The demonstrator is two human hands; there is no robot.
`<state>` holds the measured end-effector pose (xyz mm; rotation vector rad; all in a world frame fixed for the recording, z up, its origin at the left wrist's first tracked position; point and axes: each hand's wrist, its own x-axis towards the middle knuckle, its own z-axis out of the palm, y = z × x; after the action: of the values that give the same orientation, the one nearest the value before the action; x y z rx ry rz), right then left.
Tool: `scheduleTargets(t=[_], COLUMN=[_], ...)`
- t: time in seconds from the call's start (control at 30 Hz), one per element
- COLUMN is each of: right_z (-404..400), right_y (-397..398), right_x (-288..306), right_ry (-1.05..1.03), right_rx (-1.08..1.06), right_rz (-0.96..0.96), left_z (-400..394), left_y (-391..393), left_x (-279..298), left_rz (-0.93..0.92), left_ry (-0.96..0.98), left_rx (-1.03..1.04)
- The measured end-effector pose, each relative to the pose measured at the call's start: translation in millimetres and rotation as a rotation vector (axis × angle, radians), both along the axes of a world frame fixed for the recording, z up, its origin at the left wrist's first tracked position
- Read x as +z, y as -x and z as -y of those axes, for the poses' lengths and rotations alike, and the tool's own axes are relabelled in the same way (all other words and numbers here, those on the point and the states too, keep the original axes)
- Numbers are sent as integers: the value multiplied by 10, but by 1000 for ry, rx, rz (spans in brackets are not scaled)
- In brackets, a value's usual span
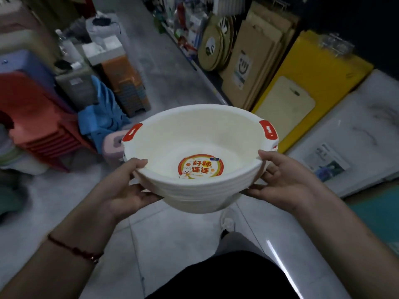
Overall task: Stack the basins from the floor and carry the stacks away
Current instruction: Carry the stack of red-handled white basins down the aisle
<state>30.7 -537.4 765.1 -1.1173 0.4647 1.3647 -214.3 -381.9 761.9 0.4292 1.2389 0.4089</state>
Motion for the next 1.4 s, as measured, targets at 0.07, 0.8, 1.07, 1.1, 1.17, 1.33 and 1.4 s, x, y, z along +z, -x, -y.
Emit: scheduleTargets(t=[0.07,0.8,1.07,1.1,1.17,1.33,1.4], right_z=[-346,-3519,-5078,-5251,-5562,-6061,-6241], right_y=[-306,-1937,-2449,-2501,-2589,-2944,-3140], right_x=[-32,289,276,252,222,172,158], right_ry=[1,39,35,27,9,41,56], right_rx=[20,454,465,472,461,346,323], right_rz=[-4,340,297,295,268,190,155], left_z=[-288,-2515,-4020,-4223,-4628,-5321,-5551], left_y=[-294,-1719,-2150,-2209,-2333,-2788,-3013], left_x=[16,114,-8,-7,2,128,172], left_rz=[-29,7,53,50,10,-24,-23], left_ry=[-27,-153,-103,-109,-136,-128,-117], left_rx=[18,361,382,384,378,257,213])
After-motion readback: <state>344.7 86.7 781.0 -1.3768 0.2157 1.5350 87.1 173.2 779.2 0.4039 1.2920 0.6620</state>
